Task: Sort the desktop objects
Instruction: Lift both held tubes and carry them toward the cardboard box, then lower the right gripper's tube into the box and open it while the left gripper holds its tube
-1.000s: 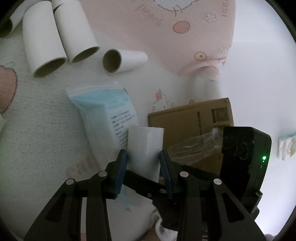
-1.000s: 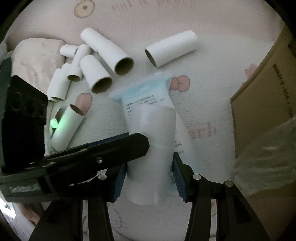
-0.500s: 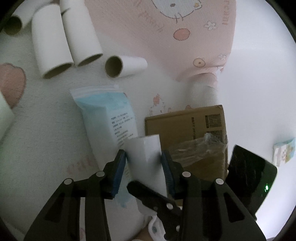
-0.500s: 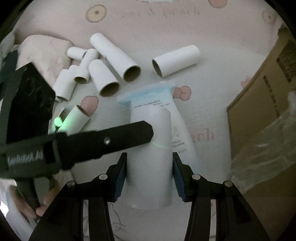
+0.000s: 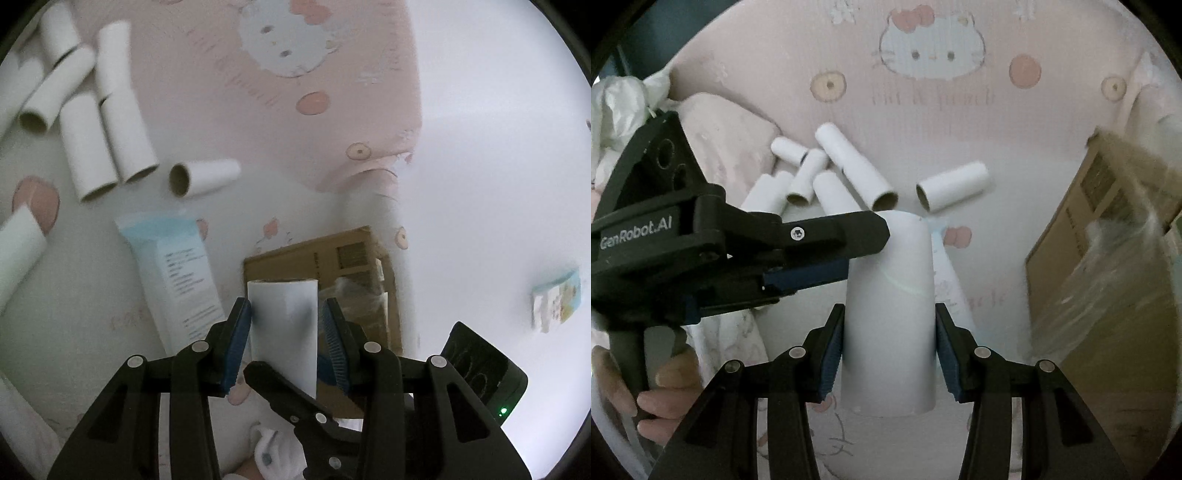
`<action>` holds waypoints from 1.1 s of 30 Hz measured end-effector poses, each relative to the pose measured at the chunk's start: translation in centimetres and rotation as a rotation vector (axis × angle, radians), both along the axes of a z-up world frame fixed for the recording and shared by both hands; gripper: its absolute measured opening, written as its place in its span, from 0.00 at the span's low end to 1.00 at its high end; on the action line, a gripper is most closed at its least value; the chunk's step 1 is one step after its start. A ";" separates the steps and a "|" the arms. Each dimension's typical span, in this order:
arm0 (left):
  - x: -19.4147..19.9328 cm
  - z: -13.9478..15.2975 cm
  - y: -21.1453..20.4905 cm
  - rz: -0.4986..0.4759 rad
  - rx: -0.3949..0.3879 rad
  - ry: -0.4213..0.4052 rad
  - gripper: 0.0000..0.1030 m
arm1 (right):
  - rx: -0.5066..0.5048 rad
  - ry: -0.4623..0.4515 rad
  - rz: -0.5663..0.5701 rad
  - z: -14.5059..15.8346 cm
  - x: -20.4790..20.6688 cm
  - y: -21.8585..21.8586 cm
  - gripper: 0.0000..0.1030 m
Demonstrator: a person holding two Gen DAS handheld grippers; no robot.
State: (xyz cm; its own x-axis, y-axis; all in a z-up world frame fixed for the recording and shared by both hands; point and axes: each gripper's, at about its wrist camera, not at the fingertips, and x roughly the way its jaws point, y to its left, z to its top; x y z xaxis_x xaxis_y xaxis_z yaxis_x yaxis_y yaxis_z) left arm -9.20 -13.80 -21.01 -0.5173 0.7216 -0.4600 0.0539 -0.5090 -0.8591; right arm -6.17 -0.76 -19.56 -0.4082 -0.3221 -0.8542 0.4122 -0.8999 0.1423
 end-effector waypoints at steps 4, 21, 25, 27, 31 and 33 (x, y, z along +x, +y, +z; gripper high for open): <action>-0.2 1.8 1.1 -0.015 -0.020 0.019 0.43 | -0.035 0.051 -0.009 1.8 0.3 0.9 0.43; -0.7 8.0 7.2 -0.107 -0.208 0.131 0.44 | -0.127 0.168 -0.038 5.2 1.4 6.2 0.43; -1.5 10.6 9.5 -0.163 -0.279 0.198 0.44 | -0.141 0.176 -0.057 7.3 0.9 8.2 0.43; -1.9 11.8 10.9 -0.186 -0.304 0.237 0.44 | -0.143 0.180 -0.058 8.2 1.0 9.2 0.43; -2.6 13.3 13.2 -0.229 -0.347 0.285 0.44 | -0.174 0.168 -0.064 10.0 0.3 11.8 0.43; -2.9 13.8 14.5 -0.255 -0.377 0.308 0.44 | -0.184 0.156 -0.064 10.6 -0.1 13.1 0.44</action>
State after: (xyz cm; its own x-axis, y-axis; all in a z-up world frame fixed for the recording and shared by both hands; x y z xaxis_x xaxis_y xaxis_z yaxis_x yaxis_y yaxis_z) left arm -12.14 0.73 -7.20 -0.4991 0.6560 -0.5662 -0.3363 -0.7488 -0.5712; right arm -6.29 12.33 -8.93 -0.5549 -0.4357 -0.7087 0.3852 -0.8896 0.2453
